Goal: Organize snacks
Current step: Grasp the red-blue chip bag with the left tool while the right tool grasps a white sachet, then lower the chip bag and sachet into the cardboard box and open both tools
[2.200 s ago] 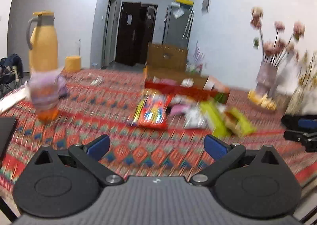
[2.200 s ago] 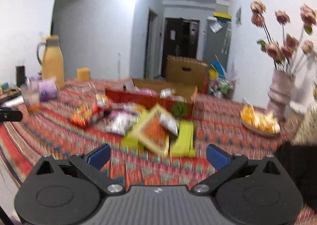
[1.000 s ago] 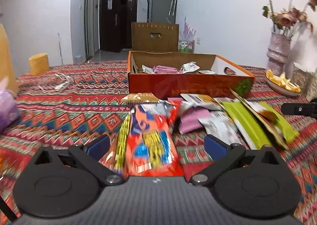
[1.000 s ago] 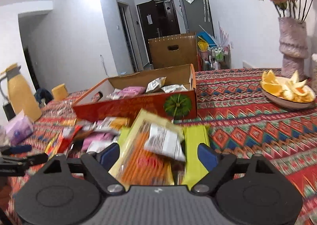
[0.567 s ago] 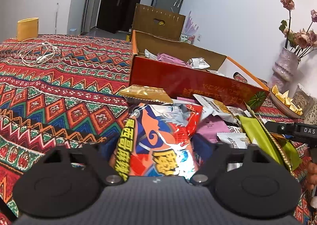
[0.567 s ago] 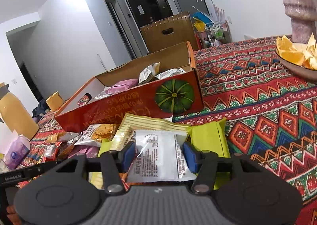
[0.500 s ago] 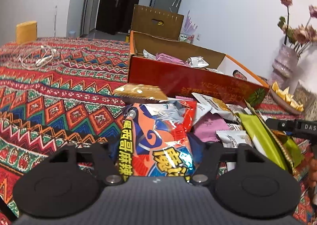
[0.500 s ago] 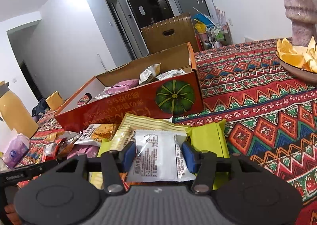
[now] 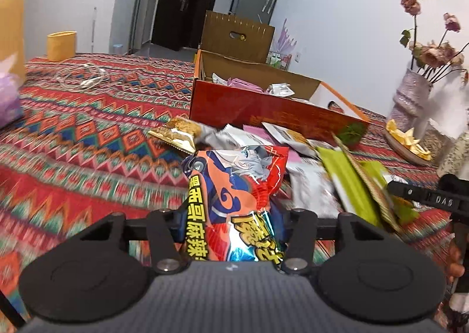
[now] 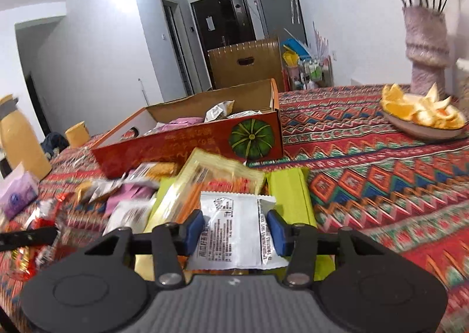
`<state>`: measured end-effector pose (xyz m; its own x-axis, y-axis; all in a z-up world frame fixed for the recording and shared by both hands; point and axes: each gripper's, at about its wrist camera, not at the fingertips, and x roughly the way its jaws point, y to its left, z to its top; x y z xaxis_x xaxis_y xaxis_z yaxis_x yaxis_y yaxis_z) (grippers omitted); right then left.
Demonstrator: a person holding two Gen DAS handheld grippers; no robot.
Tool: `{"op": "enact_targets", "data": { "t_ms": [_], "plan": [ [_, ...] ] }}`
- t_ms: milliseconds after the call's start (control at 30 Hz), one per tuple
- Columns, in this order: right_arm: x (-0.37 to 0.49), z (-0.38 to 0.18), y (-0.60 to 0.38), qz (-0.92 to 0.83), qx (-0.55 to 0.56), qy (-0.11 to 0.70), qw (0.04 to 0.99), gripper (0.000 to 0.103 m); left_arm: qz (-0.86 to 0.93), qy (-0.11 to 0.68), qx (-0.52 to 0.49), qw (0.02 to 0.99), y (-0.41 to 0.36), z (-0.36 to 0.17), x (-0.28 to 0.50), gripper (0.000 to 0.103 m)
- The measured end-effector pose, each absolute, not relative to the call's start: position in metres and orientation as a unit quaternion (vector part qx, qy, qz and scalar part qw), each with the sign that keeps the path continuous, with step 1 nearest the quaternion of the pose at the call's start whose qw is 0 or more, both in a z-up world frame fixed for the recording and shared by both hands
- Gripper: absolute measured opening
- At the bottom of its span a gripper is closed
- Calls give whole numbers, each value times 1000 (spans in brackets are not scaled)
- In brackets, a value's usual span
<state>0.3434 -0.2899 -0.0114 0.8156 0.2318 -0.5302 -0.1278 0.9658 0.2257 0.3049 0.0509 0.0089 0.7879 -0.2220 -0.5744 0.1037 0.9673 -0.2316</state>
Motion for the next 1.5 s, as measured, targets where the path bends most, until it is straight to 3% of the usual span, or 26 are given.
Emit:
{"op": "enact_targets", "data": {
  "t_ms": [400,833,1200,1500],
  "plan": [
    [227,-10,-273,123,56,316,939,47,-128,339,-95,927,21,18,213,51],
    [218,0,-267,140,49,302,942,47,-125,333,-79,931,17,34,209,52],
    [301,60,-268,174,-4,224,959,47,-124,263,-56,955,31,95,325,52],
    [485,82,-271,178,9,247,953,47,-107,283,-34,953,27,100,491,52]
  ]
}}
